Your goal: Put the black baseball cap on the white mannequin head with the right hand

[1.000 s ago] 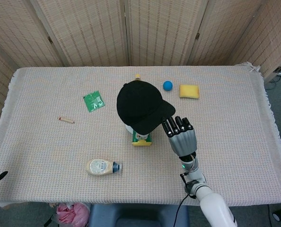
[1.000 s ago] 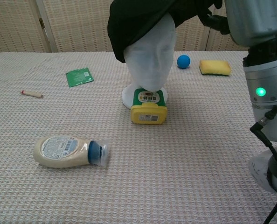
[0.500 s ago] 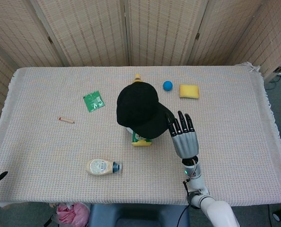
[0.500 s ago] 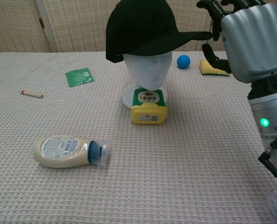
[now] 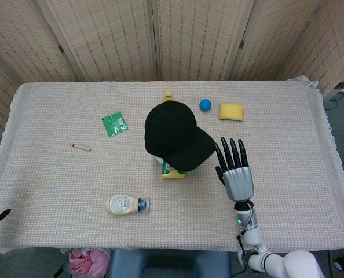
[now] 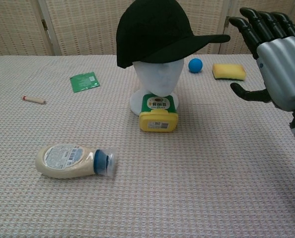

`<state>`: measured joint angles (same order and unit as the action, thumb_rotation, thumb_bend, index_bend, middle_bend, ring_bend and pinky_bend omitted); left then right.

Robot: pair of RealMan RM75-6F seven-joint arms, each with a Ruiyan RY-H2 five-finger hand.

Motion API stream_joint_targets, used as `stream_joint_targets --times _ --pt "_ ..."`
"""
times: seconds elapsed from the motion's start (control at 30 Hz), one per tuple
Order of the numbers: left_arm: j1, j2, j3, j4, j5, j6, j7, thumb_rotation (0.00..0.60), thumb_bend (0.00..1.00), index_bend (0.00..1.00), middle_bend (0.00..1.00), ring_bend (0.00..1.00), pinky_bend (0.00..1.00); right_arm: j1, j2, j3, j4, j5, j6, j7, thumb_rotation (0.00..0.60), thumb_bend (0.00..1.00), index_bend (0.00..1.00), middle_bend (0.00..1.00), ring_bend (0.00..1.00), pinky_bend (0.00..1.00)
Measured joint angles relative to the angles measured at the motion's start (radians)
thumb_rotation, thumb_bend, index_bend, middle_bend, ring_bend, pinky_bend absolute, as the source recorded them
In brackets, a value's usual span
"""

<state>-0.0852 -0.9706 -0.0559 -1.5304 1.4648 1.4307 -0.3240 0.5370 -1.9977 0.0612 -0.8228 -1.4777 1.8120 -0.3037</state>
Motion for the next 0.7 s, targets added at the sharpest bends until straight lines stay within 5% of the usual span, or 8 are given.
stream_joint_targets --times 0.2,0.33,0.5,0.7 --pt "0.002 -0.012 0.000 -0.024 -0.004 0.012 0.076 0.600 0.16 0.00 0.00 0.00 0.15 -0.092 0.327 -0.075 -0.545 0.009 -0.032 -0.126 0.600 0.16 0.00 0.00 0.00 0.00" --pt "0.007 -0.025 -0.001 -0.046 -0.003 0.032 0.146 0.600 0.16 0.00 0.00 0.00 0.15 -0.176 0.591 -0.125 -0.787 0.031 -0.046 -0.153 0.600 0.18 0.00 0.00 0.00 0.00" --pt "0.012 -0.046 -0.003 -0.066 -0.006 0.052 0.227 0.600 0.16 0.00 0.00 0.00 0.15 -0.276 0.840 -0.179 -0.884 0.097 -0.111 -0.066 0.600 0.20 0.00 0.00 0.00 0.00" --pt "0.011 -0.079 -0.002 -0.079 -0.006 0.060 0.322 0.600 0.16 0.00 0.00 0.00 0.15 -0.353 0.902 -0.207 -0.849 0.106 -0.178 0.109 0.600 0.22 0.00 0.00 0.00 0.00"
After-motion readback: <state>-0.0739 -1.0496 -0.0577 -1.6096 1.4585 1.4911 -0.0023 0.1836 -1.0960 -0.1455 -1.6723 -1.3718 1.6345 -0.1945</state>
